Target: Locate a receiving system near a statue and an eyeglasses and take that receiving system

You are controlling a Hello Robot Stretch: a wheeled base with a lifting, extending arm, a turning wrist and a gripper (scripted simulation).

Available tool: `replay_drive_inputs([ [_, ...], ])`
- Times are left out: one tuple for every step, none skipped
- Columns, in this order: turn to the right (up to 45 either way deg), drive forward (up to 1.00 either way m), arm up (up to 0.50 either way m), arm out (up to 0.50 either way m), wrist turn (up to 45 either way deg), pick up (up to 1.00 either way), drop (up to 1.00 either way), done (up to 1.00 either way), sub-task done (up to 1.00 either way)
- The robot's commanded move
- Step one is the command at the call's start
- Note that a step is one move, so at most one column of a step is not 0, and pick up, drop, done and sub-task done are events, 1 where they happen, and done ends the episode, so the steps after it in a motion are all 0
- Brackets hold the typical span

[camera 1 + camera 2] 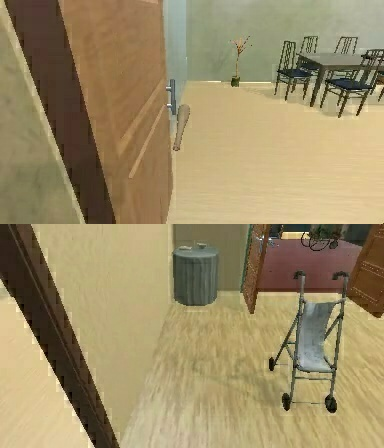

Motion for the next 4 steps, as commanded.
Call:
replay_drive_inputs([
  [30.0, 0.0, 0.0, 0.0, 0.0, 0.0, 0.0, 0.0, 0.0],
  [0.0, 0.65, 0.0, 0.0, 0.0, 0.0, 0.0, 0.0, 0.0],
  [-21.0, 0.0, 0.0, 0.0, 0.0, 0.0, 0.0, 0.0, 0.0],
  [0.0, 0.3, 0.0, 0.0, 0.0, 0.0, 0.0, 0.0, 0.0],
])
